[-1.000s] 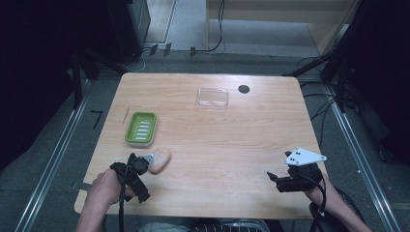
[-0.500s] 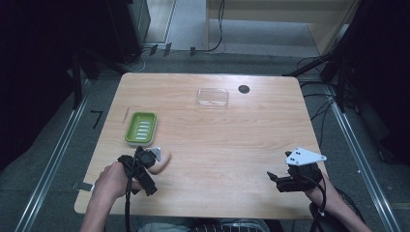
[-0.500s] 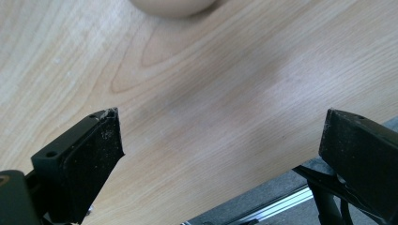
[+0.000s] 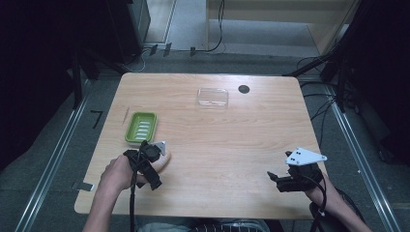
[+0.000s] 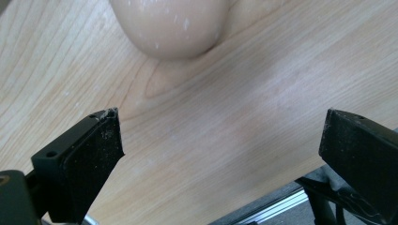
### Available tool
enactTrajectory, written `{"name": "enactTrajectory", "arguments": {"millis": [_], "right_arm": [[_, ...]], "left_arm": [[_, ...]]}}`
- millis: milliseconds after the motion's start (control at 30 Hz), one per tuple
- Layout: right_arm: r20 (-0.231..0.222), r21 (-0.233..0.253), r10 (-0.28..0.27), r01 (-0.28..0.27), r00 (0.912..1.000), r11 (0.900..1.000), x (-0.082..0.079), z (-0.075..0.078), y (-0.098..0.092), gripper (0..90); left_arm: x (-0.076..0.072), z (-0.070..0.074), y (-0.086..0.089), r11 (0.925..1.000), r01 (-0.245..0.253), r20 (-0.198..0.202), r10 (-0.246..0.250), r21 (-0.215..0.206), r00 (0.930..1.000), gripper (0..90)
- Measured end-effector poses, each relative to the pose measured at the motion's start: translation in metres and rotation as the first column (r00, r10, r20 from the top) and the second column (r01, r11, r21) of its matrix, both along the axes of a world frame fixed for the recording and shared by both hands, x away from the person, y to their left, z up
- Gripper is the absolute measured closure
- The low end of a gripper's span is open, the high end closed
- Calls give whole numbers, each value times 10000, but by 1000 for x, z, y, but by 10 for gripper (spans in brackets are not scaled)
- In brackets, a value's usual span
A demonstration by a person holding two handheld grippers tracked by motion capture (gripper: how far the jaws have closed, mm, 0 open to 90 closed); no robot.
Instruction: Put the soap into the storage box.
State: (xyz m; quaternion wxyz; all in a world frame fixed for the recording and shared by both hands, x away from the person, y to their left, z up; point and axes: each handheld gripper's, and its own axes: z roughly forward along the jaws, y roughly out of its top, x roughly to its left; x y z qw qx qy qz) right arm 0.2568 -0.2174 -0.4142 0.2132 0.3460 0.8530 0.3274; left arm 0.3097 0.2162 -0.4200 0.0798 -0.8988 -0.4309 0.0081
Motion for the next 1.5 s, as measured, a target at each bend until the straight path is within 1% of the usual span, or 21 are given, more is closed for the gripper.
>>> {"name": "enactTrajectory", "arguments": {"millis": [167,233,367,467,500,533,600,667,767,933,967,1000,1033,1133,1333,1467,1500], "right_arm": [[-11,6,-21,21,10000,10000,0,0,0,134],[-4,1,-17,17,10000,10000,0,0,1,134],[-10,2,-19,19,10000,10000,0,0,0,134],[-10,5,-23,23,10000,10000,0,0,0,134],[7,-6,6,-6,10000,10000,0,0,0,134],[10,-5,9,-9,10000,10000,0,0,0,134],[12,1,4,-4,10000,10000,0,0,0,134],[14,2,13,-13,10000,10000,0,0,0,134],[8,0,17,-17,10000,10000,0,0,0,134],[0,4,21,-21,10000,10000,0,0,0,134],[0,4,21,-21,10000,10000,0,0,0,134],[1,3,28,-28,10000,10000,0,0,0,134],[-2,6,24,-24,10000,10000,0,0,0,134],[-21,13,7,-7,10000,10000,0,0,0,134],[-40,14,1,-1,10000,10000,0,0,0,134],[-41,12,3,-3,10000,10000,0,0,0,134],[-41,12,3,-3,10000,10000,0,0,0,134]], "left_arm": [[7,0,-2,9999,12,48,-12,-125,10000,3],[11,-1,-3,9998,-2,-3,2,-222,10000,3],[17,-2,-5,9996,-16,47,18,-275,10000,3],[21,-3,-6,9993,-34,-26,33,-373,10000,2],[21,-3,-6,9993,-34,-26,33,-373,10000,2],[25,-3,-7,9994,-12,-53,10,-334,10000,1],[28,-5,-8,9991,-51,-30,50,-413,10000,0],[32,-8,-9,9992,-49,-79,46,-393,10000,0],[35,-10,-10,9993,-42,-143,36,-374,9999,0],[45,-11,-12,9983,-154,-50,151,-554,9999,0],[45,-11,-12,9983,-154,-50,151,-554,9999,0],[48,-13,-13,9976,-197,-51,194,-658,9998,0],[49,-14,-13,9976,-182,-90,176,-663,9998,0],[53,-17,-13,9975,-225,-157,215,-667,9996,0],[60,-21,-13,9968,-308,-103,301,-734,9995,0],[63,-24,-12,9939,-516,-113,507,-978,9986,0],[63,-24,-12,9939,-516,-113,507,-978,9986,0]]}}
